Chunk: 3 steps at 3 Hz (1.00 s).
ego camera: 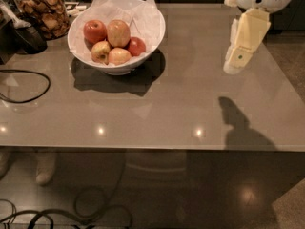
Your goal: Pick apple from white bowl
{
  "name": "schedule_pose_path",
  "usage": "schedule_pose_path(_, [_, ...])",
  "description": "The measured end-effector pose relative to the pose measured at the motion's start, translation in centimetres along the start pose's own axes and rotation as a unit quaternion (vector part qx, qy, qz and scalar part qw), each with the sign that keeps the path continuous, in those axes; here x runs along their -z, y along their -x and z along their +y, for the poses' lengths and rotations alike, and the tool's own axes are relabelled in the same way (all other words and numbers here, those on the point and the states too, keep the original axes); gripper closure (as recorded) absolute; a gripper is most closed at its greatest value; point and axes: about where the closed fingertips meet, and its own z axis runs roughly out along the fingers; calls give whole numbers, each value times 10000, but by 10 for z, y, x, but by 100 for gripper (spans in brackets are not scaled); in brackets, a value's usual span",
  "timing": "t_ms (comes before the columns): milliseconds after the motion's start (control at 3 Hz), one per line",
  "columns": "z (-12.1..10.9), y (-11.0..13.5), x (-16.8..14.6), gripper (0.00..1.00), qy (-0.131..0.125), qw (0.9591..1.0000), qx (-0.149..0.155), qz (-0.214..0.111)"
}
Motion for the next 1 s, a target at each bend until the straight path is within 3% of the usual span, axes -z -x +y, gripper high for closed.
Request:
schedule_pose_path(333, [-5,7,3,0,-102,9999,34,-81])
schedule_pose_path(667, [-20,23,-3,0,-216,9990,19,-395])
schedule_pose_path(1000, [-73,82,-14,0,-263,9971,171,-694])
